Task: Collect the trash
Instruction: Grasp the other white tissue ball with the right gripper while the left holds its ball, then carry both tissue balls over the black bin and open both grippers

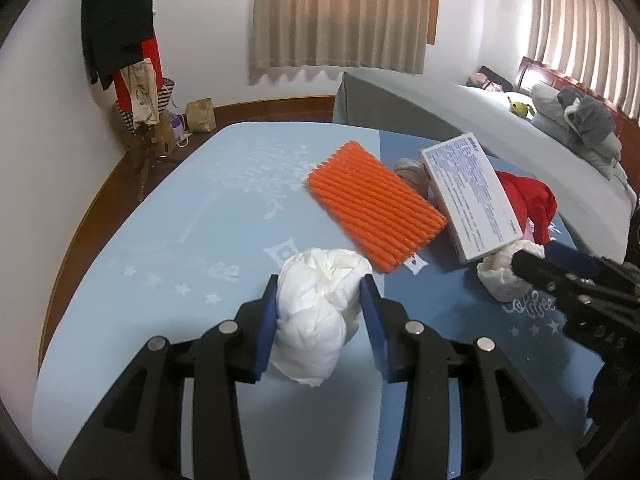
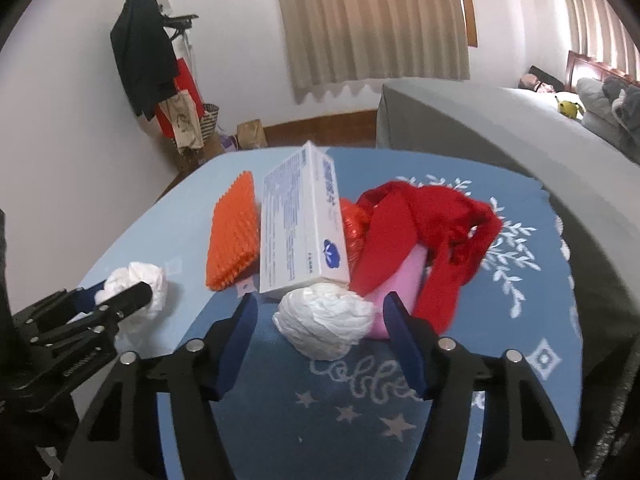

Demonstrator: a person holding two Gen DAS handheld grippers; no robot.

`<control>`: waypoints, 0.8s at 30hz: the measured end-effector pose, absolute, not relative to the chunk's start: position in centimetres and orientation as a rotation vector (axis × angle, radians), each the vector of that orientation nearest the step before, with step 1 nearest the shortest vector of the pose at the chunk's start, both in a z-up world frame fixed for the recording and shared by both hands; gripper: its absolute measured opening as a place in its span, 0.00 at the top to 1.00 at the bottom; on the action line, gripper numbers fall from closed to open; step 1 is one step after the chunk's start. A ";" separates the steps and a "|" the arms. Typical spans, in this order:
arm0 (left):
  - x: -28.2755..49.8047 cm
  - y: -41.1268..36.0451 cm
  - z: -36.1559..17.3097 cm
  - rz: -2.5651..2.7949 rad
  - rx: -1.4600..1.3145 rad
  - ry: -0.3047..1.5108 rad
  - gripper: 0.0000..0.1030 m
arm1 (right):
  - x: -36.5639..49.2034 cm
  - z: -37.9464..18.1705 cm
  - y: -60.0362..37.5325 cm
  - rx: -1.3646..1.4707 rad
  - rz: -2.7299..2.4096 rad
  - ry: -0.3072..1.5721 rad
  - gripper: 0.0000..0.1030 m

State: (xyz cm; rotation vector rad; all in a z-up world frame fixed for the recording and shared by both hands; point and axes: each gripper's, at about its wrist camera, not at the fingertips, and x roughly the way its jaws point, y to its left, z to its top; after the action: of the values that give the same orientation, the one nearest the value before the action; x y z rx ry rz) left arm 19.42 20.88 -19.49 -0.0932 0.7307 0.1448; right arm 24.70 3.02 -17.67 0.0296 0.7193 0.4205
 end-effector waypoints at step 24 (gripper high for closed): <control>19.2 19.6 -19.9 0.134 -0.085 0.714 0.62 | 24.4 -18.4 2.6 0.046 0.417 0.756 0.65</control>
State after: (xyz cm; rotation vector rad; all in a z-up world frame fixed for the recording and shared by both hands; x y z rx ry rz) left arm 19.23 19.58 -19.88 -0.0850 0.7141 0.1341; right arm 24.36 2.58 -18.37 0.0463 0.7559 0.4172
